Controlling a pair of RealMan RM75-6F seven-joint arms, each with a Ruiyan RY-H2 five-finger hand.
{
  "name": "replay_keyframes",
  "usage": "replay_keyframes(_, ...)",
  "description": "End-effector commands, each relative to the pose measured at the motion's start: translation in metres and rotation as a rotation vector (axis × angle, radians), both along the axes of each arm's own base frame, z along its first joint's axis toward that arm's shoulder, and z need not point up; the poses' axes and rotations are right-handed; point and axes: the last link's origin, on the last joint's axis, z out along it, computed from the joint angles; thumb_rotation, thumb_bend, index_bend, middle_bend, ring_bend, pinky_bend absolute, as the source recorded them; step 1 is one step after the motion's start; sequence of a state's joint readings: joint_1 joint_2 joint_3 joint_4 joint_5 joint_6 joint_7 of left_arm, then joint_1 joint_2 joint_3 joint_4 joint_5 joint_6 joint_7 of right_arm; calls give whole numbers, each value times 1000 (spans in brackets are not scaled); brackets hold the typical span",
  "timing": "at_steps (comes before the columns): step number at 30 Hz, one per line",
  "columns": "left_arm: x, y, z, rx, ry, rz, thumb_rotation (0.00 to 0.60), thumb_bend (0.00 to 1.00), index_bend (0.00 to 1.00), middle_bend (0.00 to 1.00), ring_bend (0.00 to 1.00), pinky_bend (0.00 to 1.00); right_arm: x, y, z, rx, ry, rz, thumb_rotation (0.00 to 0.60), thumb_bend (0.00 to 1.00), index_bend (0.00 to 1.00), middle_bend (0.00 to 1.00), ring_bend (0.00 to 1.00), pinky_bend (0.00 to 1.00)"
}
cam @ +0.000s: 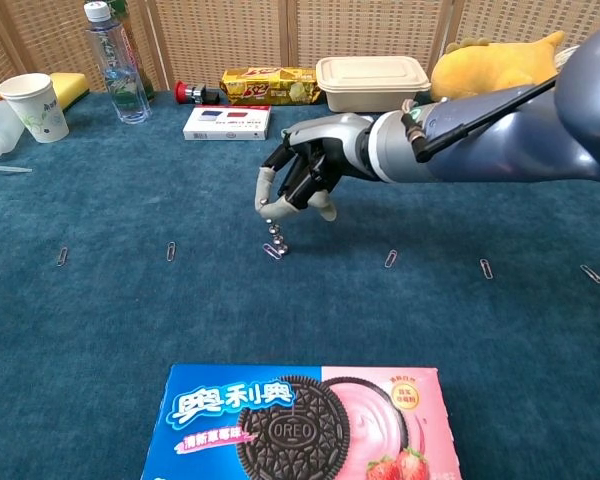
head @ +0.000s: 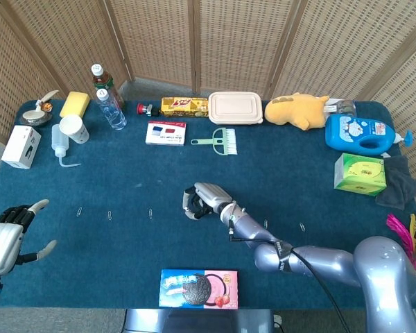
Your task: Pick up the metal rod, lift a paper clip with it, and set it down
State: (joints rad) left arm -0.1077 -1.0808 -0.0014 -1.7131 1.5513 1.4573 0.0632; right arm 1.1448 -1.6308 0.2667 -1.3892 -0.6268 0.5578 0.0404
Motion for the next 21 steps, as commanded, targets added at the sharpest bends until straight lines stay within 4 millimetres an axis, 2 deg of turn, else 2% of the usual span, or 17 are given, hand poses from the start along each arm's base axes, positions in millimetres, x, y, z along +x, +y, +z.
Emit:
replay_keyframes(1,0,0,0,-2,1,0,441,390,134,244,208,186,-2,-3,8,-17,-7,-9,600,405,619,851,856,735)
replay_keyframes(12,4,1,-6,-14,-3,-5,442,390,132,243,208,186,-28,-19,51,-100,-20,-77,600,405,618,850,856,734)
replay_keyframes(15,5,2,-8,-17,-5,-6,441,390,132,243,208,186,-40,-23,64,-134,-26,-111,600,405,618,851,856,734)
replay_keyframes(17,7,3,-8,-18,-3,-14,442,390,132,243,208,186,-57,-29,80,-181,-31,-157,600,405,618,851,856,734)
replay_keyframes(21,9,4,-7,-18,0,-18,440,390,132,243,208,186,-74,-34,96,-215,-29,-193,600,405,618,850,856,734)
